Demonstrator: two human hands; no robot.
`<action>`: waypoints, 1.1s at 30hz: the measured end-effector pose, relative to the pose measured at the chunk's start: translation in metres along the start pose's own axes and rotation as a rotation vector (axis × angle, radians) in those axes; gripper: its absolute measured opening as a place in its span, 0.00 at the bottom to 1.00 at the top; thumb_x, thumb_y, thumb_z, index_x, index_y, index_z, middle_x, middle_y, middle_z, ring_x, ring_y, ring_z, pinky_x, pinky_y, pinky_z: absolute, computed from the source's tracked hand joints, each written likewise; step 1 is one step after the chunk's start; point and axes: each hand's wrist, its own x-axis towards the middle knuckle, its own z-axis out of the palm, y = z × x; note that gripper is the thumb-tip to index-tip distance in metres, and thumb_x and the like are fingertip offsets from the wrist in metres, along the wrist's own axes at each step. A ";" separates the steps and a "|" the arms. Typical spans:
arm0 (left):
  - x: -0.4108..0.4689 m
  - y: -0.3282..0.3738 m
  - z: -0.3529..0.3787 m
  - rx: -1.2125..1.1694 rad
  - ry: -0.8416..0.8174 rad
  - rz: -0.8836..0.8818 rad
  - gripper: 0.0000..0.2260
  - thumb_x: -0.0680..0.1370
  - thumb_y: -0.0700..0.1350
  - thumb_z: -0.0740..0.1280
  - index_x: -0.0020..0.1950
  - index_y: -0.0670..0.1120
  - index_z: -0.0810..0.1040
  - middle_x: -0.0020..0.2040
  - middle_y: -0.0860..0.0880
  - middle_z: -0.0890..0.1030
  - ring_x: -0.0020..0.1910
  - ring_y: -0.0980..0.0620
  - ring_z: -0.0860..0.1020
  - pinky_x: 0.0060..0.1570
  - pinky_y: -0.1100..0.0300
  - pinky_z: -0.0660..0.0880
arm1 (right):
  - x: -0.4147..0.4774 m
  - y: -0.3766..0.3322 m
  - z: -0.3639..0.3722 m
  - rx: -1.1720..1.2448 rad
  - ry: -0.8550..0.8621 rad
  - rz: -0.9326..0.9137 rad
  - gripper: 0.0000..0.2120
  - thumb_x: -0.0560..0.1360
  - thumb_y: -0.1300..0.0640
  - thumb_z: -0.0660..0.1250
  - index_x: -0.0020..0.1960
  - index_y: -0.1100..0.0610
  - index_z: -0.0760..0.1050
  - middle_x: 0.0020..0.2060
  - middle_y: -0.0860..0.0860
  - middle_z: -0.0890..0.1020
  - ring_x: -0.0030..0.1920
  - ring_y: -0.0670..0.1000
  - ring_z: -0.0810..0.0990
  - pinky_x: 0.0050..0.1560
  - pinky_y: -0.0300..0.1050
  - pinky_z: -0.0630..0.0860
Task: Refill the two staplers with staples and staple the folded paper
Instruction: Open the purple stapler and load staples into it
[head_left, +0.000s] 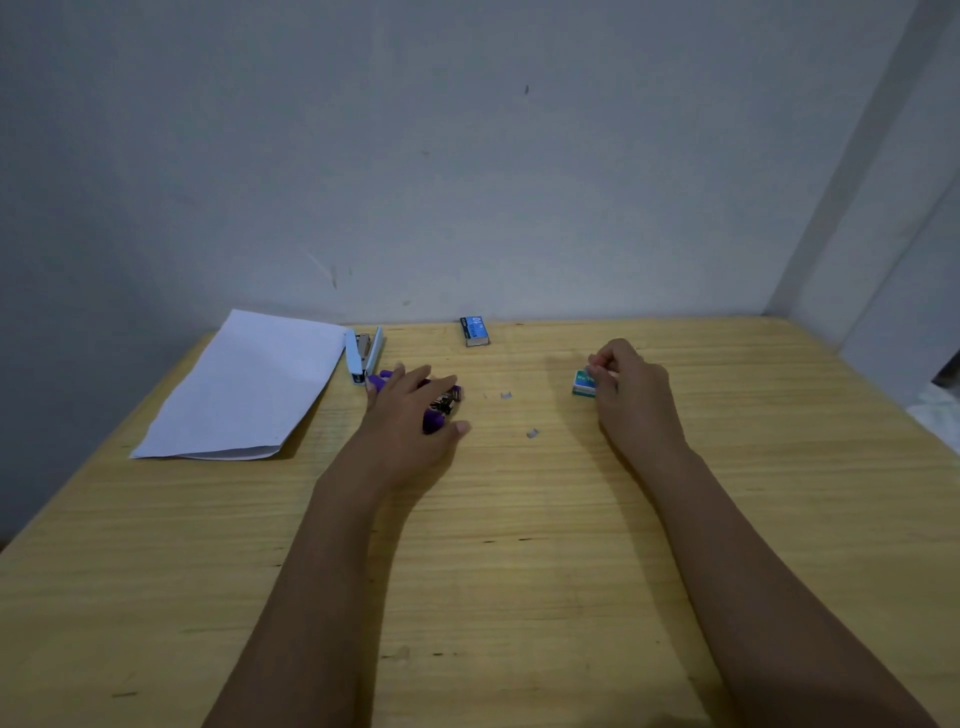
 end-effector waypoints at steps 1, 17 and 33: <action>0.000 0.000 0.000 0.017 0.012 0.005 0.27 0.77 0.55 0.63 0.74 0.54 0.60 0.77 0.50 0.57 0.77 0.48 0.47 0.75 0.44 0.45 | -0.001 -0.003 -0.002 0.046 0.055 -0.021 0.04 0.78 0.61 0.60 0.45 0.57 0.72 0.45 0.52 0.79 0.50 0.49 0.77 0.45 0.40 0.75; -0.007 0.012 -0.003 -0.078 0.395 0.033 0.17 0.80 0.53 0.58 0.67 0.50 0.74 0.66 0.51 0.76 0.69 0.49 0.68 0.65 0.50 0.68 | -0.013 -0.030 0.009 0.623 -0.073 0.156 0.08 0.76 0.68 0.62 0.46 0.61 0.79 0.38 0.55 0.82 0.38 0.46 0.85 0.47 0.38 0.80; -0.003 -0.004 -0.010 -0.361 0.882 0.096 0.11 0.81 0.45 0.59 0.55 0.43 0.79 0.49 0.46 0.81 0.47 0.54 0.77 0.48 0.61 0.72 | -0.015 -0.033 0.013 0.674 -0.178 0.264 0.07 0.76 0.66 0.63 0.50 0.61 0.79 0.38 0.52 0.84 0.44 0.47 0.85 0.48 0.35 0.79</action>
